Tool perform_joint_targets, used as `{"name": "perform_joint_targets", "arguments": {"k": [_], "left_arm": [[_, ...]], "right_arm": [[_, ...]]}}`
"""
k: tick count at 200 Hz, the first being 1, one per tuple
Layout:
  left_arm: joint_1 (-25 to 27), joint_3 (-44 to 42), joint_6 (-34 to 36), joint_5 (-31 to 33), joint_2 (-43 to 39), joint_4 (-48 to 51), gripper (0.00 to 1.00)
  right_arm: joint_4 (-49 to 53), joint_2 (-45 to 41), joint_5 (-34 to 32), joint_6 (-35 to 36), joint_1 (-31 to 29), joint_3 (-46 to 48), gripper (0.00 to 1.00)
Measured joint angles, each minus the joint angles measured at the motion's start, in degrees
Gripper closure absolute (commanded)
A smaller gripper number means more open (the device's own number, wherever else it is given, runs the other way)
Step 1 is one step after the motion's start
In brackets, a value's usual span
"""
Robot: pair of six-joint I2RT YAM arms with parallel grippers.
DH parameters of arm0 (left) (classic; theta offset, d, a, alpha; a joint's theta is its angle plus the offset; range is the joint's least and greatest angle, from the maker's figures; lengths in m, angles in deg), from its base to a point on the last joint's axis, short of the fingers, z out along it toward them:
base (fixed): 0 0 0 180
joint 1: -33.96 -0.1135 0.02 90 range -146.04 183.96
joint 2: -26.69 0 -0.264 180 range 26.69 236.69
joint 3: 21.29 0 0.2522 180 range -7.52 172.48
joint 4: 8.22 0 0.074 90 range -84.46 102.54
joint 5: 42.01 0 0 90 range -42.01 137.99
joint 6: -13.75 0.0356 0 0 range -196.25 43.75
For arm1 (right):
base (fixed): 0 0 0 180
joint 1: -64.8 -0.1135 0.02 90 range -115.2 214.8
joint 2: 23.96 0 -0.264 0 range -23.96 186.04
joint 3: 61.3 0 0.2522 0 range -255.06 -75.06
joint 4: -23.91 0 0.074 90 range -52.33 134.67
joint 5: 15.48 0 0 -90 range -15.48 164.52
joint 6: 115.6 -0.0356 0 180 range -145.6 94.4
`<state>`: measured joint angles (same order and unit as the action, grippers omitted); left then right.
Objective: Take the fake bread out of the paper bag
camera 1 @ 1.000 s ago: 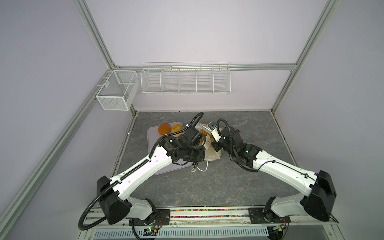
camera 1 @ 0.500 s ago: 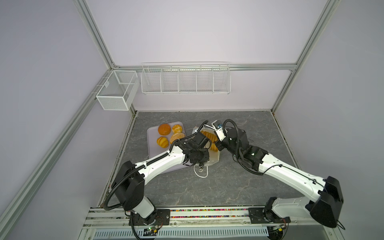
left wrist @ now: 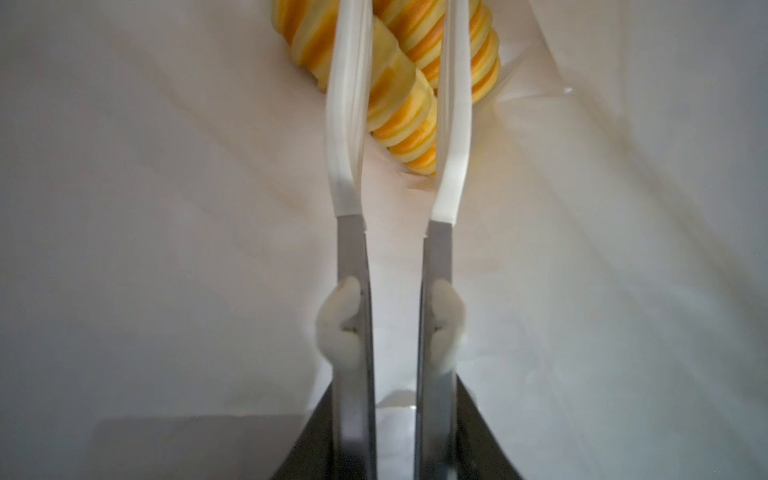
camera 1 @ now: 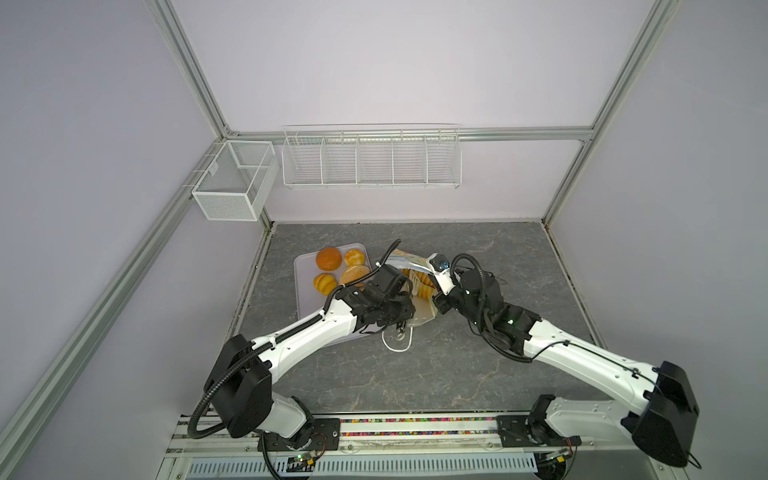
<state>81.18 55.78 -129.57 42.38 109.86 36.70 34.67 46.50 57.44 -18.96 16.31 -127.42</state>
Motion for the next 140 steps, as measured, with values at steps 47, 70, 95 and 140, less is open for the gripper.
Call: {"name": "perform_joint_targets", "arguments": {"k": [47, 70, 95, 140], "left_arm": [[-1.4, 0.0, -3.5, -3.4, -1.1, 0.2, 0.58], [-2.3, -0.5, -4.9, -5.2, -1.1, 0.9, 0.57], [-3.5, -1.0, -6.7, -7.2, -1.1, 1.4, 0.56], [-5.0, -1.0, -9.4, -10.7, 1.6, 0.8, 0.56]], "right_arm": [[-0.8, 2.0, 0.0, -0.5, -0.1, -0.3, 0.93], [-1.1, 3.3, 0.0, -0.6, -0.2, -1.2, 0.93], [-1.6, 4.0, 0.0, -0.6, -0.5, -1.3, 0.93], [-2.3, 4.1, 0.5, 0.1, -1.1, -1.0, 0.93]]}}
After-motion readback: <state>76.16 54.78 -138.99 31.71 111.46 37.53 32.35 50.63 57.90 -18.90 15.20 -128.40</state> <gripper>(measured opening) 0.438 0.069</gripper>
